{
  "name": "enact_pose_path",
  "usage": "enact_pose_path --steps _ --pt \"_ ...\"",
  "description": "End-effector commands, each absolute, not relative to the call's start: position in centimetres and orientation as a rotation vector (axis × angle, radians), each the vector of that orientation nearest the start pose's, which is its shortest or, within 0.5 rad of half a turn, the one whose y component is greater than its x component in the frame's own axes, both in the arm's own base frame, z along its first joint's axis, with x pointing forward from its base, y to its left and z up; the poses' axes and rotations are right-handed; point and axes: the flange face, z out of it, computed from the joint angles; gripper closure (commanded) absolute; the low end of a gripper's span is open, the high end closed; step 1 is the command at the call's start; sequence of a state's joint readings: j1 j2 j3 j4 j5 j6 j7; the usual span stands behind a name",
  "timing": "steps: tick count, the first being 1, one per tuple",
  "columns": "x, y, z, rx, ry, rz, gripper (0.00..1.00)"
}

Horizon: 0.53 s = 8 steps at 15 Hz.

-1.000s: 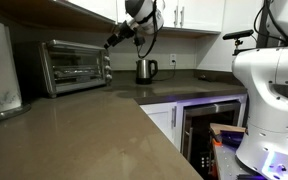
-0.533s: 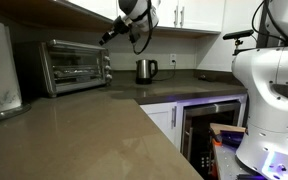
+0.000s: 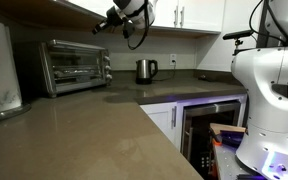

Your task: Open the door of the oven

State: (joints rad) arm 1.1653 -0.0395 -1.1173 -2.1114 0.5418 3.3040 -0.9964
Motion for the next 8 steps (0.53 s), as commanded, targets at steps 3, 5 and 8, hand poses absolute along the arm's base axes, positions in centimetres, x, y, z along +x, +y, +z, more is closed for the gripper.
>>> enact_pose_path --steps 3,5,8 --pt "57.54 -2.1 56.37 -2.76 -0.637 -1.913 0.99" --pt "57.49 -1.99 56.44 -2.752 -0.644 -1.916 0.99" --pt "57.4 -2.29 56.42 -2.751 -0.638 -1.914 0.99"
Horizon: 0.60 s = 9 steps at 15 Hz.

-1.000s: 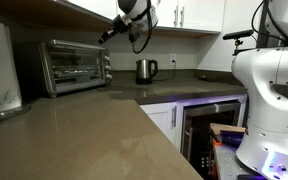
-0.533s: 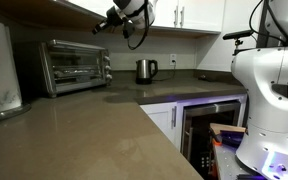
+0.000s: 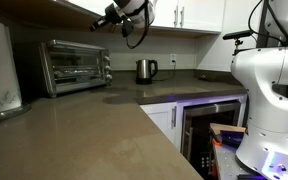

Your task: Open the door of the oven

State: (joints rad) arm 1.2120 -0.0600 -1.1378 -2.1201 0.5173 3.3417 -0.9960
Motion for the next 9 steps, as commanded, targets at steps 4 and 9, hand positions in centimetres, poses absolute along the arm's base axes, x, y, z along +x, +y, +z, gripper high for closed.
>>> enact_pose_path --steps 4,9 --pt "57.3 -1.6 57.1 -2.717 -0.575 -1.952 1.0" --pt "57.2 -1.4 58.6 -2.661 -0.441 -2.063 1.0"
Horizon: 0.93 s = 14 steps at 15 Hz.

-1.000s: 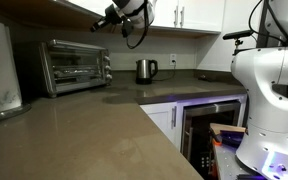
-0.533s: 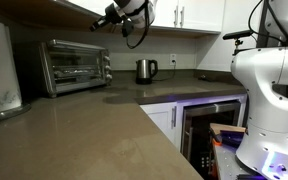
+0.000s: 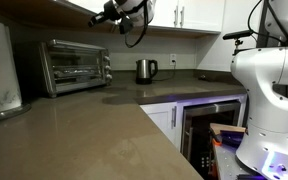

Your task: Open the door of the oven

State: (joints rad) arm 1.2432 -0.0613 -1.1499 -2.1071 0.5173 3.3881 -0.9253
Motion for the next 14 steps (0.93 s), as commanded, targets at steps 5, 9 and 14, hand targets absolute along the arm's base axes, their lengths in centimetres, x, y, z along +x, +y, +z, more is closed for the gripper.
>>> enact_pose_path --steps 5,9,14 --pt "57.2 -1.4 57.9 -2.671 -0.482 -2.017 0.99" --pt "57.1 -1.7 57.5 -2.68 -0.478 -2.009 0.99" --pt "57.8 -1.6 55.7 -2.75 -0.573 -1.935 1.0"
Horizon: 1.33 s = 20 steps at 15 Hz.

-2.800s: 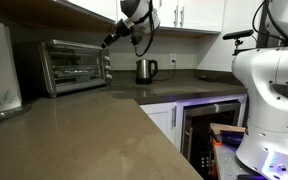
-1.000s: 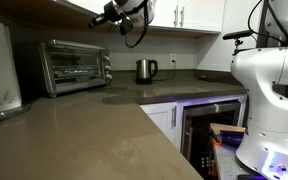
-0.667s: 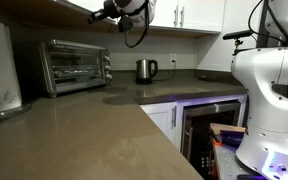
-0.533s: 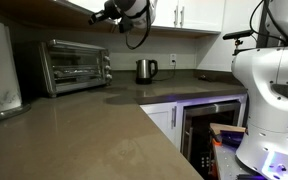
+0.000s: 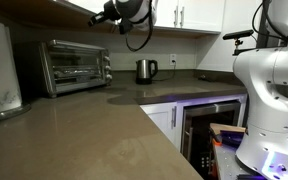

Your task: Open the door of the oven

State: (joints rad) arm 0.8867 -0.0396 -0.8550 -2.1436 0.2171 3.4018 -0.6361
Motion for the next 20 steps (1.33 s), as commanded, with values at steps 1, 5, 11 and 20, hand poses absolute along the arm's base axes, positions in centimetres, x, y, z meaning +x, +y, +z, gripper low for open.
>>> enact_pose_path --steps 1,5,11,20 --pt "57.8 -1.6 55.7 -2.76 -0.59 -1.931 1.0" --pt "58.2 -2.4 54.0 -2.816 -0.6 -1.902 1.0" --pt "59.0 -3.4 52.2 -2.899 -0.664 -1.901 1.0" --pt "60.9 -2.2 54.8 -2.852 -0.749 -2.079 1.0"
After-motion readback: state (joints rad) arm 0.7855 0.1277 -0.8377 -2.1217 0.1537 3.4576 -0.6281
